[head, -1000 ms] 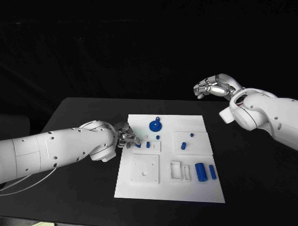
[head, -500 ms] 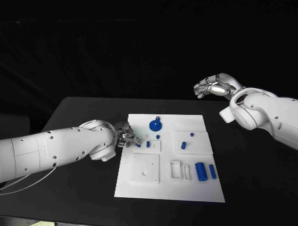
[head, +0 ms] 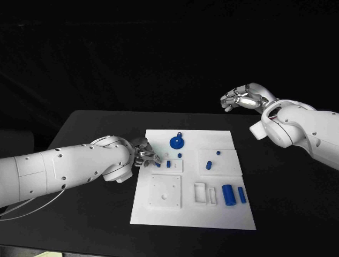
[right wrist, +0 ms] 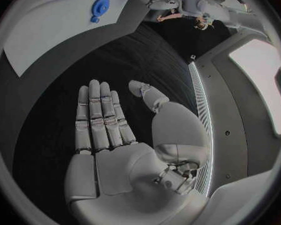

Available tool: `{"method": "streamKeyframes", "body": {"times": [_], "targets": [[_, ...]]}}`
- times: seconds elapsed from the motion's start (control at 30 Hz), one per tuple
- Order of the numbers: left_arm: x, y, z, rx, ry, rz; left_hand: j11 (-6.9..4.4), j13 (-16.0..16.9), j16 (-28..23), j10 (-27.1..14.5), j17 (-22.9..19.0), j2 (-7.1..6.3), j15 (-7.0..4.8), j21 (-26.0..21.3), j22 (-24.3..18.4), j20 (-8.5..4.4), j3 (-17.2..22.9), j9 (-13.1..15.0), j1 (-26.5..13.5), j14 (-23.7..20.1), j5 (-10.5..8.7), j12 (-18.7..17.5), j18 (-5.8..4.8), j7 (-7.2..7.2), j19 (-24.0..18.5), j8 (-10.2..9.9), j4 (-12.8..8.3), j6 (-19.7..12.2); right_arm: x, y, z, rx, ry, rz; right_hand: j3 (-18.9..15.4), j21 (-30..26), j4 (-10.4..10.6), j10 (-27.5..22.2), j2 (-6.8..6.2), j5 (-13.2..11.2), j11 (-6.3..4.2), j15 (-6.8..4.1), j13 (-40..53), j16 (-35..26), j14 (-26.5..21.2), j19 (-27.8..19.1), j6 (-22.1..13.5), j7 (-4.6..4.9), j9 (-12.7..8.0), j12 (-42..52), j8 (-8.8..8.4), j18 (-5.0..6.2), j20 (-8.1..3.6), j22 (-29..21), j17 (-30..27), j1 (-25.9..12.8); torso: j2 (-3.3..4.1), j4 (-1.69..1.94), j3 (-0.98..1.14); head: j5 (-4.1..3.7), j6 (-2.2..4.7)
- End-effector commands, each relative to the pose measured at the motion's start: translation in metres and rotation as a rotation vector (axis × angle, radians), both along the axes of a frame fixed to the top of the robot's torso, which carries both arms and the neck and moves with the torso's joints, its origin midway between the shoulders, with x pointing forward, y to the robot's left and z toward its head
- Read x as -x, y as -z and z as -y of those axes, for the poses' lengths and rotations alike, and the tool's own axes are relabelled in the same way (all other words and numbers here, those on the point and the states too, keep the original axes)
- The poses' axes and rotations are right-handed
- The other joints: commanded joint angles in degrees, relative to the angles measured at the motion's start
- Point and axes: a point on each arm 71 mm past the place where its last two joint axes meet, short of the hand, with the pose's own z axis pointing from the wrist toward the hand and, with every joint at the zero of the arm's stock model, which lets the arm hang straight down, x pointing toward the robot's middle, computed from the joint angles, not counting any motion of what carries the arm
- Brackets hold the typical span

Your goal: Assemble the parts on the task board

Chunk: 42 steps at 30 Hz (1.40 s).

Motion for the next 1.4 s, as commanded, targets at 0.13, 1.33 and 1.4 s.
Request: {"method": "streamKeyframes", "body": {"times": [0.13, 1.33, 1.4], "targets": [[0.0039, 0.0079, 0.0068, -0.030, 0.042, -0.067, -0.25, -0.07, 0.32, -0.32, -0.02, 0.81, -1.14, 0.22, 0.43, -3.18, 0.28, -0.12, 0.38, 0.95, 0.40, 0.24, 1.97, -3.15, -0.32, -0.01, 0.22, 6.72, 0.0002, 0.0002, -0.0016, 0.002, -0.015, 0.000, -0.30, -0.28, 0.01, 0.36, -0.19, 0.35, -0.10, 0.45, -0.07, -0.38, 0.12, 0.03, -0.33, 0.06, -0.09, -0.30, -0.22, 0.36, 0.18, 0.01, 0.09, -0.12, 0.00, -0.03, 0.06, 0.07, -0.04], [0.0025, 0.0091, 0.0044, -0.077, 0.061, -0.082, -0.73, -0.83, 2.11, -0.67, 2.33, 1.78, -1.41, 0.93, 0.54, -3.08, 0.72, -0.05, 0.57, 1.87, 8.22, 2.77, 1.88, -3.44, -0.30, 1.49, -2.28, 6.76, 0.0003, 0.0002, -0.0014, 0.002, -0.015, -0.001, -0.34, -0.33, 0.00, 0.40, -0.20, 0.36, -0.09, 0.45, -0.08, -0.42, 0.12, 0.04, -0.35, 0.07, -0.12, -0.39, -0.21, 0.36, 0.19, 0.02, 0.11, -0.12, 0.02, 0.01, -0.01, -0.11, -0.20], [0.0024, 0.0093, 0.0043, -0.078, 0.062, -0.085, -0.78, -0.84, 2.22, -0.67, 2.43, 1.82, -1.44, 0.98, 0.54, -3.07, 0.72, -0.03, 0.50, 1.91, 8.67, 2.99, 1.88, -3.48, -0.27, 1.62, -2.38, 6.80, 0.0003, 0.0002, -0.0015, 0.002, -0.015, -0.001, -0.35, -0.33, 0.00, 0.40, -0.20, 0.36, -0.09, 0.45, -0.09, -0.42, 0.12, 0.04, -0.35, 0.07, -0.12, -0.40, -0.21, 0.36, 0.19, 0.02, 0.11, -0.12, 0.02, 0.01, -0.02, -0.09, -0.17]]}}
